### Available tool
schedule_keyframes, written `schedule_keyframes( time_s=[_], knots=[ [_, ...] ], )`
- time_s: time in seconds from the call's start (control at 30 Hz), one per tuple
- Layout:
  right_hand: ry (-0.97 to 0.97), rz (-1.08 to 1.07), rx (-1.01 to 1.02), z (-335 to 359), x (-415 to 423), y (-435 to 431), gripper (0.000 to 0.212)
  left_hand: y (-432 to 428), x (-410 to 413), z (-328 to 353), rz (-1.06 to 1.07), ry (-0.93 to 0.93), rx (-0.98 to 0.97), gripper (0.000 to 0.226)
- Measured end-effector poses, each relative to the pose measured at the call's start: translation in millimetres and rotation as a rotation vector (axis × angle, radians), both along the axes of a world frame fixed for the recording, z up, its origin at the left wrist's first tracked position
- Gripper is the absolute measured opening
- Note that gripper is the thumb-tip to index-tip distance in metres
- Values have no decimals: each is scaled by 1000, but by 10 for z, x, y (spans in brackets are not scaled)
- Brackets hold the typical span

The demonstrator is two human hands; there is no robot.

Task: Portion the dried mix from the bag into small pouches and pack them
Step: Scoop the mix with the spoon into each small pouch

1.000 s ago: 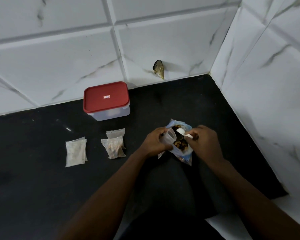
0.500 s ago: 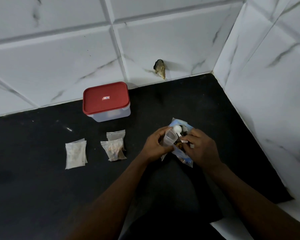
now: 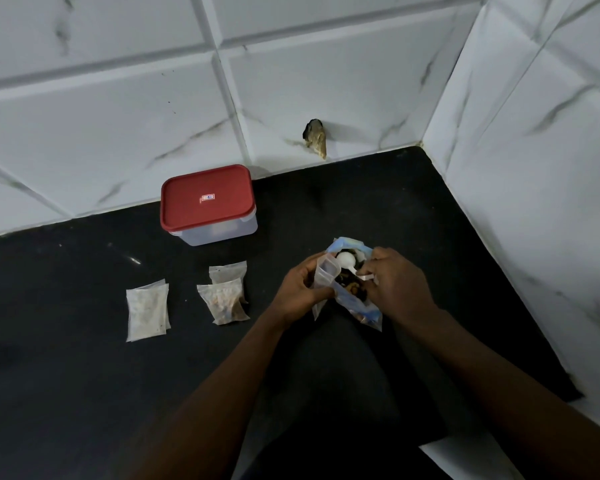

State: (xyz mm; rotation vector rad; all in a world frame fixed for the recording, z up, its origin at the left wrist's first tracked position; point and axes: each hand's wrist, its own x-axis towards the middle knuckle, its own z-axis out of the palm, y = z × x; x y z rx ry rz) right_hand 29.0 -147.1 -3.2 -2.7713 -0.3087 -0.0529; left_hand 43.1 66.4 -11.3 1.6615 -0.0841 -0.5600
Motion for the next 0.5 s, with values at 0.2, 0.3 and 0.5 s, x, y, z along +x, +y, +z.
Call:
schedule_keyframes(
  time_s=[0.2,0.3,0.5],
  knots=[
    [-43,-13,100,208,-184,-114,17,4,-8,-2,-11,38,-51,62],
    [-79,-14,112,212,-124,-87,21,3,-11,0,-16,56,-60,61],
    [-125,21,108,-8,-41,85,30,-10,0,-3,-7,18,-44,56]
  ],
)
